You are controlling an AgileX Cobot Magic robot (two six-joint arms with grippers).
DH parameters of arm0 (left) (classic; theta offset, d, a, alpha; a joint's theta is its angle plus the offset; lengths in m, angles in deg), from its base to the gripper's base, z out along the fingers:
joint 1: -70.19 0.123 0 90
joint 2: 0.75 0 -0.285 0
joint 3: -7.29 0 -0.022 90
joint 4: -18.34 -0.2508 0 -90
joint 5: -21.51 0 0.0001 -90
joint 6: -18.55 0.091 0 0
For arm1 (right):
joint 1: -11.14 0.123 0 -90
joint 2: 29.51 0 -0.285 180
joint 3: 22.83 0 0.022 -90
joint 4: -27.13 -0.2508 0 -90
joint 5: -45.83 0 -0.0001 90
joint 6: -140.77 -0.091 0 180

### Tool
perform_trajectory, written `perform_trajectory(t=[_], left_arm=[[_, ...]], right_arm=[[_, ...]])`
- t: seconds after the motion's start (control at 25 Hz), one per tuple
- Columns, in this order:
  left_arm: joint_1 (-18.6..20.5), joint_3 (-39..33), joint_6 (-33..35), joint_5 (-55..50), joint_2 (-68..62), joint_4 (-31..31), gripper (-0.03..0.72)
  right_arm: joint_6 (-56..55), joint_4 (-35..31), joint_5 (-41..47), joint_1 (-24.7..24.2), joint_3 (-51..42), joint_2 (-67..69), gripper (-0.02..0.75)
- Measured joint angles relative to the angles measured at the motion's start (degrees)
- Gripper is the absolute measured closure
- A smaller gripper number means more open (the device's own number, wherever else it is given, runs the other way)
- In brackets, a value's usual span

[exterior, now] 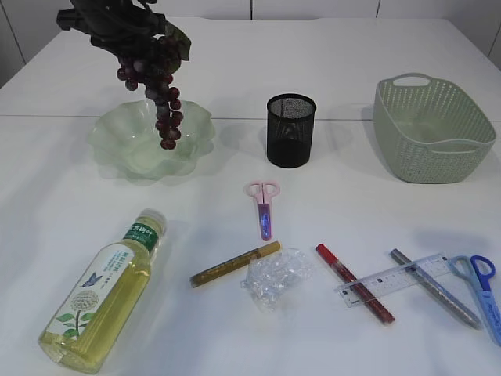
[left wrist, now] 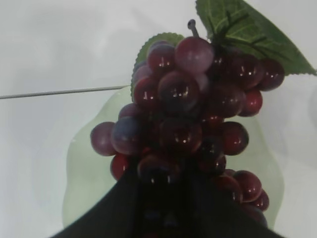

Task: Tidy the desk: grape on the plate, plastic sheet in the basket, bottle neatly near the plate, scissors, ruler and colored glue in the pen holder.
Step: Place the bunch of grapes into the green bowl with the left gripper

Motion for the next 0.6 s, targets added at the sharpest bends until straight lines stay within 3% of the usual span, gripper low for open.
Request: perform_trajectory(t=[0.6], left_arm=[[1.8,0.0,0.0,-0.6,-3.1,-0.1,0.524]], right_arm=[[0.0,0.0,0.1,0.0,0.0,0.0,0.227]])
